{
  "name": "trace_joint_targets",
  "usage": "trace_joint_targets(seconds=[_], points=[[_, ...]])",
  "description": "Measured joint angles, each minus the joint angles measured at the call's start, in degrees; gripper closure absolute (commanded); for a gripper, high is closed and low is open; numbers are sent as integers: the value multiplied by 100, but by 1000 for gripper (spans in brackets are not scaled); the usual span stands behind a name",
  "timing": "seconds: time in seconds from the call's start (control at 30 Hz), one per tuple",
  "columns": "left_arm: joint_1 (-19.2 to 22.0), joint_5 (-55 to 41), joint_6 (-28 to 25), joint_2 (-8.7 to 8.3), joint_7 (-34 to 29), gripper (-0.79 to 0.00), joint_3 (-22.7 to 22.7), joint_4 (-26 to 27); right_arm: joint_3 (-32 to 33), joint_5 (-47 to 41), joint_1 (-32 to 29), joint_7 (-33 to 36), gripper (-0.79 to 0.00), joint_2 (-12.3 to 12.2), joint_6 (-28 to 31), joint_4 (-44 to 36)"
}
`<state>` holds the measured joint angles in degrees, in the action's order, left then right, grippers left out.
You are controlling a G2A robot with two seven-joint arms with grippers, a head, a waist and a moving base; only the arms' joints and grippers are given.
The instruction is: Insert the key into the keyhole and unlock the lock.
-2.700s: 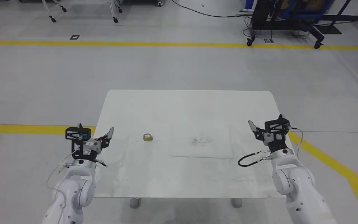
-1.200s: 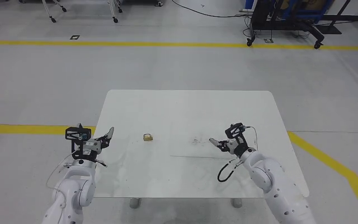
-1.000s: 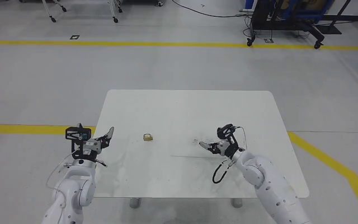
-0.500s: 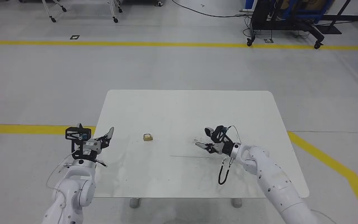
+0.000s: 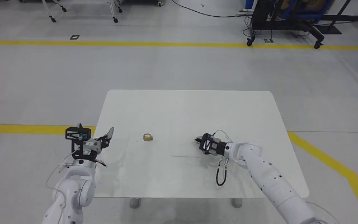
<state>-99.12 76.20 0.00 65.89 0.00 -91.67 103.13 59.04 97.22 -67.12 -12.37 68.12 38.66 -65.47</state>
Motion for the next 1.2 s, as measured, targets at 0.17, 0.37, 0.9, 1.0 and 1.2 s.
trace_joint_targets(seconds=[0.17,0.37,0.9,1.0,1.2], points=[[0,0,0,0,0,-785,0,0,-85,131,79,33,-332,3,-34,2],[0,0,0,0,0,-785,0,0,-79,229,96,53,-314,-22,-84,-101],[0,0,0,0,0,-785,0,0,-315,526,373,525,0,0,-56,-55],[0,0,0,0,0,-785,0,0,-389,511,448,481,0,12,103,2],[0,0,0,0,0,-785,0,0,-385,506,512,383,0,-13,302,-14]])
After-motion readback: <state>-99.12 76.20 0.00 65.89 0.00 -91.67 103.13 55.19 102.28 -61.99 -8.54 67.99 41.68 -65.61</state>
